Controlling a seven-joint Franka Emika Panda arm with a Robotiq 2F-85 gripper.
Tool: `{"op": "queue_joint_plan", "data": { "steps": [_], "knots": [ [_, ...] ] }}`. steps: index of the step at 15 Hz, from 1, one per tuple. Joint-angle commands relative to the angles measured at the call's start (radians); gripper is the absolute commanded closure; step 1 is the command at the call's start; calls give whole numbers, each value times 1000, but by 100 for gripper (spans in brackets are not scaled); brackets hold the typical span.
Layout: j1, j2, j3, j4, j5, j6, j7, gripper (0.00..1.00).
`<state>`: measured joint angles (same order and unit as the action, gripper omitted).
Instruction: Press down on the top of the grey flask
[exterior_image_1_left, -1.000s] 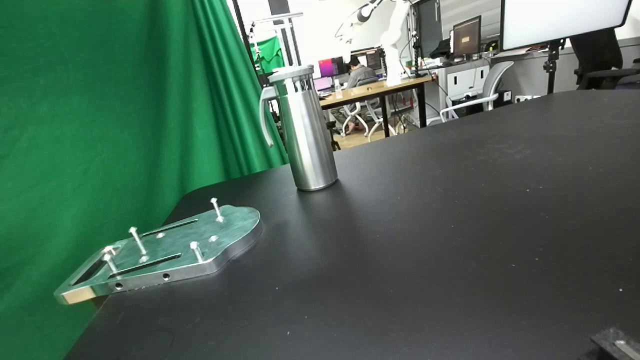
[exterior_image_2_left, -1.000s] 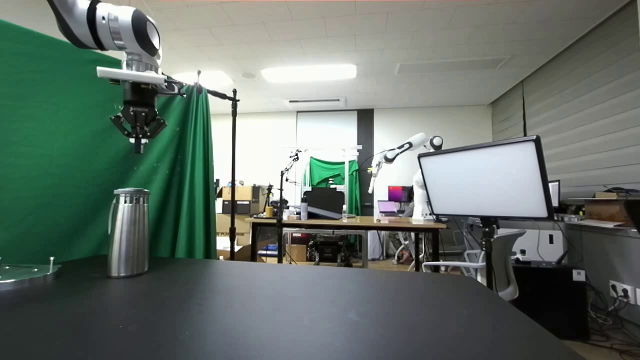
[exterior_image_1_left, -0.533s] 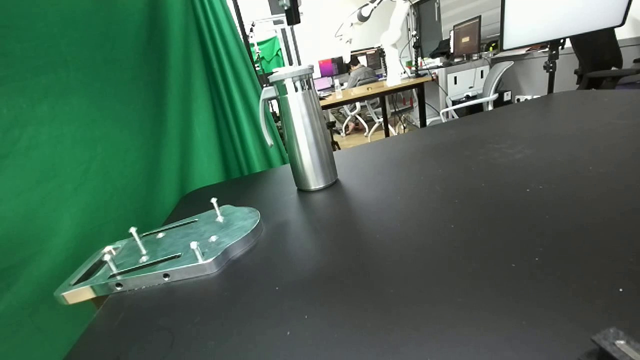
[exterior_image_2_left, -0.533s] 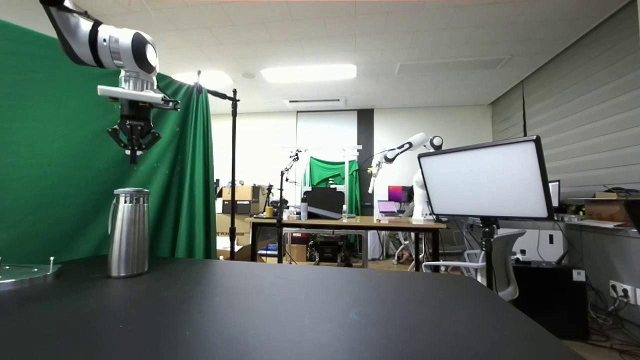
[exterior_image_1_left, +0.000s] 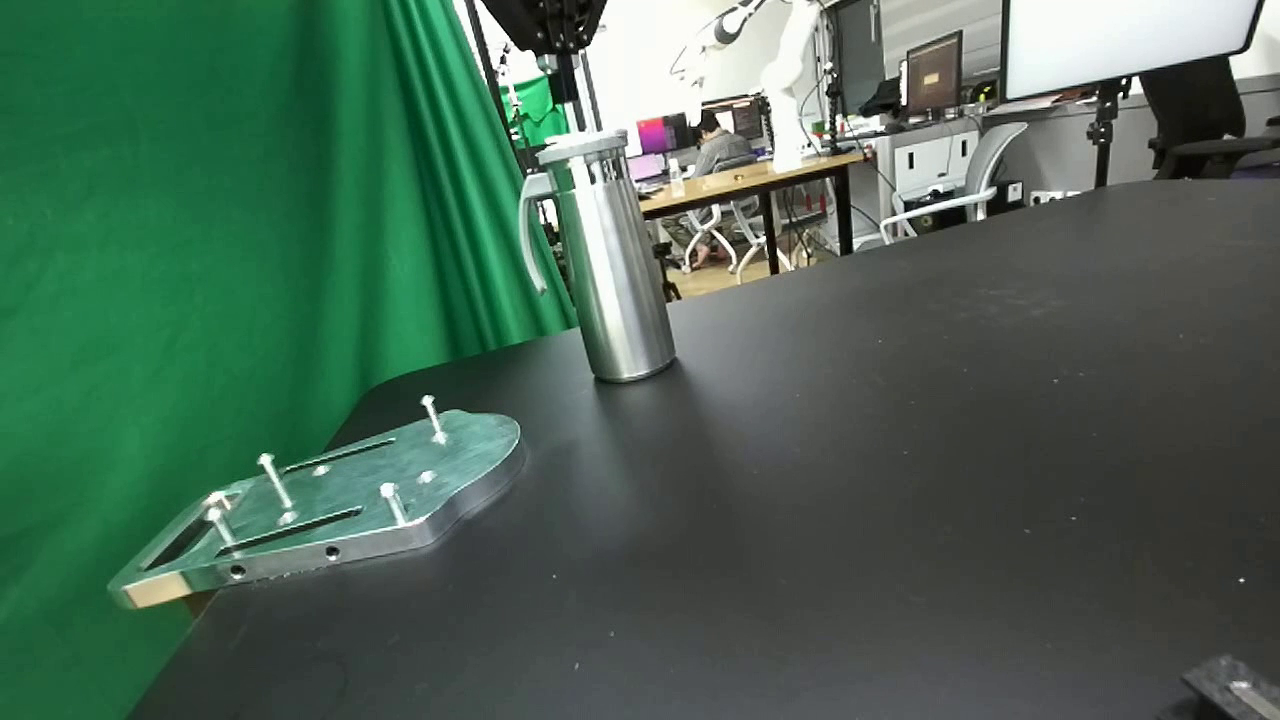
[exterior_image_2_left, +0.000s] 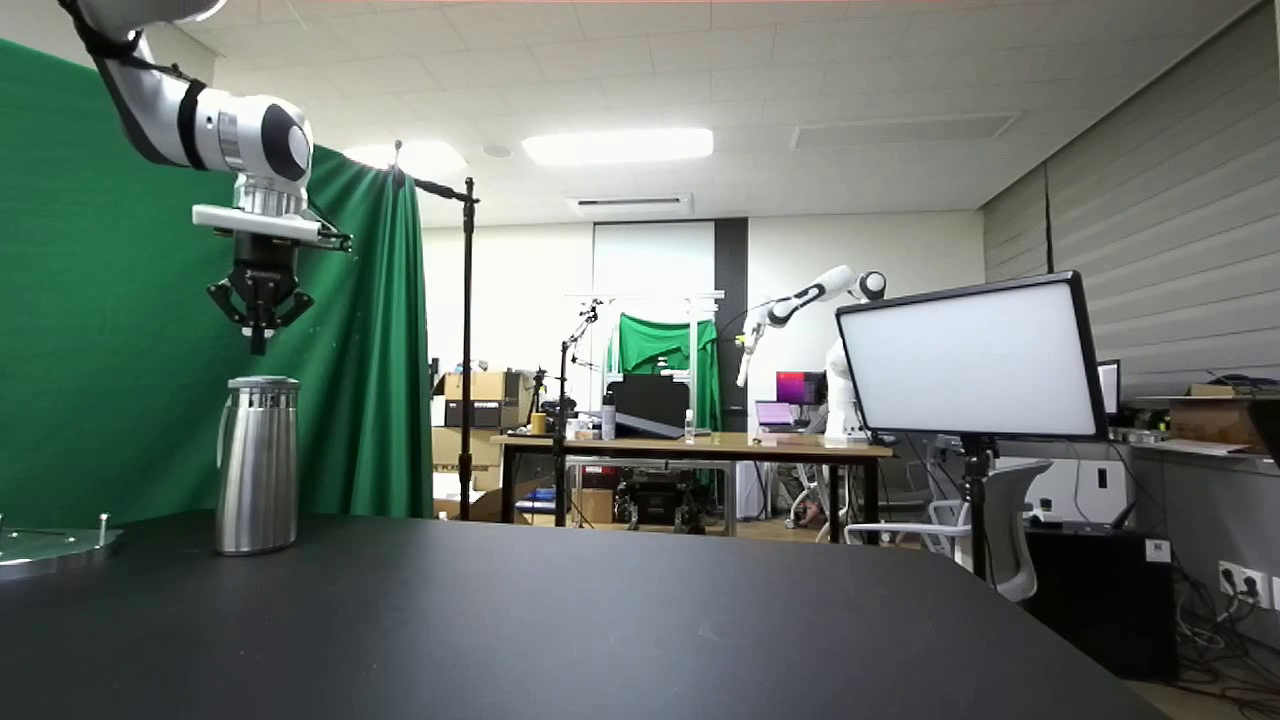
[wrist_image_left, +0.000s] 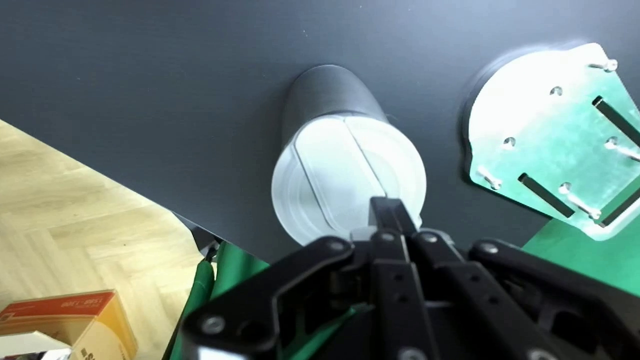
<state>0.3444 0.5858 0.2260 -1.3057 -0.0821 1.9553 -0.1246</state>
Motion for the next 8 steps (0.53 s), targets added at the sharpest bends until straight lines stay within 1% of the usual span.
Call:
{"op": "queue_joint_plan", "data": {
  "steps": [1,8],
  "knots": [
    [22,43,-17,54,-28,-1,7,100],
    [30,86,-20,55,-48,57,-2,100]
  ]
}}
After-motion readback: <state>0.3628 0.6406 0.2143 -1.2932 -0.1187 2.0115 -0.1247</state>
